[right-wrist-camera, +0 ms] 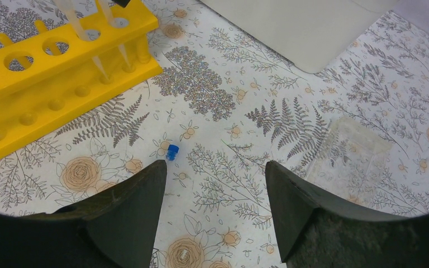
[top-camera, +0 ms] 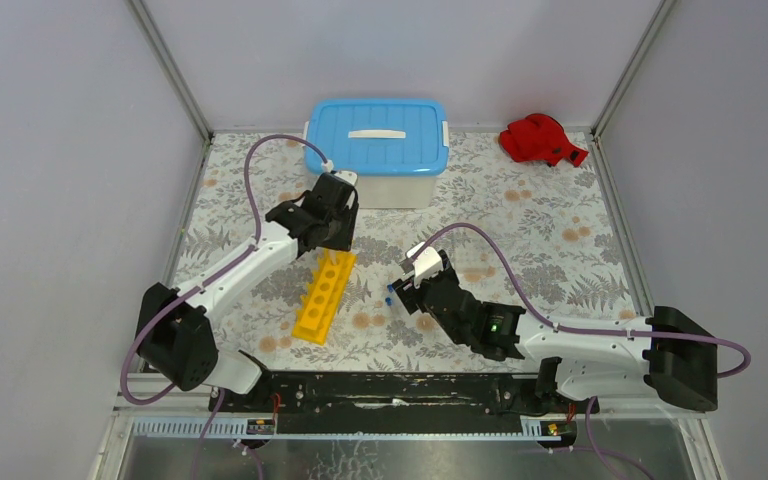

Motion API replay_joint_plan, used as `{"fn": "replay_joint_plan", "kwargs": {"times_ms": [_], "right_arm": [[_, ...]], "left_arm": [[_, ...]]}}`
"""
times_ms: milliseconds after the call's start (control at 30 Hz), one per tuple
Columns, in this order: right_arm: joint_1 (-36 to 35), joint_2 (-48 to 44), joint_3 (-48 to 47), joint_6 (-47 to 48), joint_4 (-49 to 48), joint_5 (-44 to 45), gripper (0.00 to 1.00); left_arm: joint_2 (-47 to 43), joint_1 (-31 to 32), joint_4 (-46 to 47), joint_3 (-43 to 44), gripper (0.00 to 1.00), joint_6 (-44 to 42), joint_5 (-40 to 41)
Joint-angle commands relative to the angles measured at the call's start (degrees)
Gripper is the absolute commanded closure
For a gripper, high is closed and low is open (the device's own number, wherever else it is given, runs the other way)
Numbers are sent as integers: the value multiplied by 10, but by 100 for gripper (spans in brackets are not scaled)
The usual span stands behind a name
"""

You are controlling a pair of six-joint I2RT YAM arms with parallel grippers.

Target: Organize the chemistry lab equipment

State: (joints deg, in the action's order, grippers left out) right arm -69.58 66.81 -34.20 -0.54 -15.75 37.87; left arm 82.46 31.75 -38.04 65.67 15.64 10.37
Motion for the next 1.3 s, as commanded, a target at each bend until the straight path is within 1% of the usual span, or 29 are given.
{"fn": "replay_joint_plan", "kwargs": {"times_ms": [0,200,367,500,633,767,900,1067,1167,1233,1267], "right_arm": [[7,3,-18,-7,-16,1,27],[7,2,-25,-8,-5,6,27],[8,0,-36,-28,25,37,27],[26,13,-53,-67,74,59,26],[45,36,-71,-104,123,39,26],[45,68,-84,-120,140,4,27],[50,86,-87,-141,141,14,27],[100,97,-98,-181,153,18,27],[130,115,-110,-186,153,-19,28],[133,136,-121,-176,153,-49,28],[134,148,-128,-175,168,-66,28]], "left_arm": [[4,-4,1,39,50,-10,12],[6,-4,-14,75,47,-14,21],[4,-4,-27,117,47,-17,30],[-3,-3,-30,154,47,-12,27],[-16,5,-30,172,47,-8,12],[-32,18,-30,169,47,-6,-1],[-60,38,-25,150,47,0,-14],[-93,69,-6,121,47,10,-20],[-104,85,1,114,46,14,-18],[-108,93,3,109,46,15,-18],[-110,96,4,105,46,16,-17]]}}
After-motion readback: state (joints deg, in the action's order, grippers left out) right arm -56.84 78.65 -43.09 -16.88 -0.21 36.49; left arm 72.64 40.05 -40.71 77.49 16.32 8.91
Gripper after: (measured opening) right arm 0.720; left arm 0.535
